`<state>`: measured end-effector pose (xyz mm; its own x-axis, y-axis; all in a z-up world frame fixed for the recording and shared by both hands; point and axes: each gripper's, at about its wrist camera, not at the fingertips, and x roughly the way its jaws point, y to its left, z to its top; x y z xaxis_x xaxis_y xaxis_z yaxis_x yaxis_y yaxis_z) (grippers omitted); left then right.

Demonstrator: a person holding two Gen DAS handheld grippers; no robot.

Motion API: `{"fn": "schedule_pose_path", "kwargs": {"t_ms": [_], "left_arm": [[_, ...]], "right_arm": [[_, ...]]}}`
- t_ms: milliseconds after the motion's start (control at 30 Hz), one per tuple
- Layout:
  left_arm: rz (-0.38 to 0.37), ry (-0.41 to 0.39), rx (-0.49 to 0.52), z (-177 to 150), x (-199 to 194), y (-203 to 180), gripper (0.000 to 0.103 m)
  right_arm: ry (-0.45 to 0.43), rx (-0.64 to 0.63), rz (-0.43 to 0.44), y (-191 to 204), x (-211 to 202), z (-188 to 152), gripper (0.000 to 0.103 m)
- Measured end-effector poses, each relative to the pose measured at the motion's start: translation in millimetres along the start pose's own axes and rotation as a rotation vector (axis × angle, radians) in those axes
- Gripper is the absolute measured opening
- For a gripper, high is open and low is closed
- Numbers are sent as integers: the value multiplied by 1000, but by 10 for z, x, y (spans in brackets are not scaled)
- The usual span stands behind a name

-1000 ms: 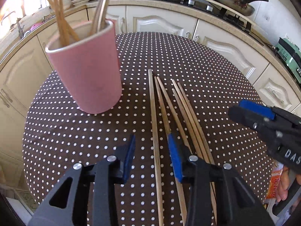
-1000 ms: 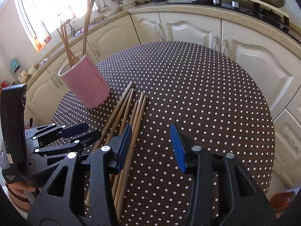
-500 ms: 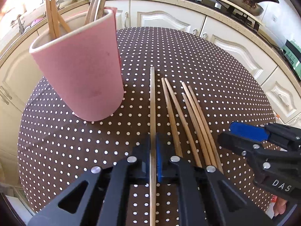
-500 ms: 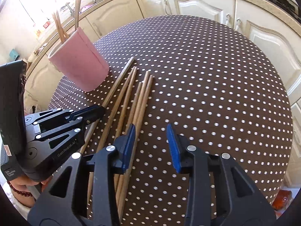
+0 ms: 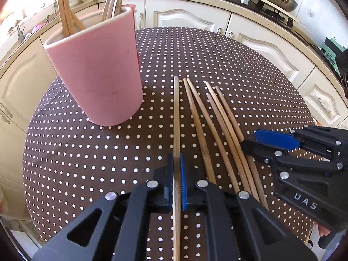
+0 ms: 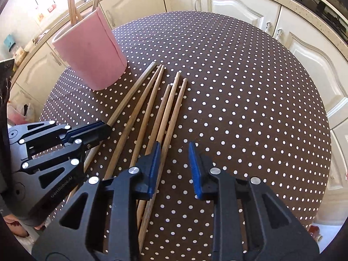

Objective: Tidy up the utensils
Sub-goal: 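Close the left tool on a chopstick while the right tool grasps another, then lift the left tool's chopstick into the pink cup while the right tool inserts its own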

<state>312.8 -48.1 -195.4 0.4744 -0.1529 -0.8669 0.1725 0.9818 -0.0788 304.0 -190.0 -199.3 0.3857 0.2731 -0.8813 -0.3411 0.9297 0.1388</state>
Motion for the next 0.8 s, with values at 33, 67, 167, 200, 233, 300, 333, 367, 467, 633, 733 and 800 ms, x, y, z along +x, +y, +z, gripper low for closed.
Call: {"fn": "schedule_pose_path", "kwargs": {"t_ms": [33,67,167,200,233,300,333,367,467,633,733,800], "left_arm": [[2,4,-2,5,-2,1,6],[11,7,1,16,-3,-4,6],[33,12,23,120,69,-54,7],[36,15,27,148,83,-66,7],[37,20,32,167,89,-73,7],[38,31,43,225,120,-99,8],[39,38,50,253,134,-116,8],[43,46,54,276,142,-129,8],[62,54,86,334,181,-198,8],[52,8,74,311,189,-219,6],[38,-20,56,223,133,-185,6],[28,-42,45,191,104,-161,6]], "right_arm": [[4,-4,-3,6,2,-2,25],[11,-10,-6,17,8,-3,25],[36,-36,-17,72,14,-15,25],[44,-47,-21,75,3,-21,24],[53,-73,-38,107,3,-22,23],[68,-120,-69,179,17,-27,22],[74,-138,-87,213,28,-23,21],[80,-154,-99,241,36,-21,21],[83,-160,-103,284,56,-1,13],[44,-126,-80,260,53,0,7],[16,-84,-55,205,25,-16,6],[2,-62,-36,175,-2,-42,6]]}}
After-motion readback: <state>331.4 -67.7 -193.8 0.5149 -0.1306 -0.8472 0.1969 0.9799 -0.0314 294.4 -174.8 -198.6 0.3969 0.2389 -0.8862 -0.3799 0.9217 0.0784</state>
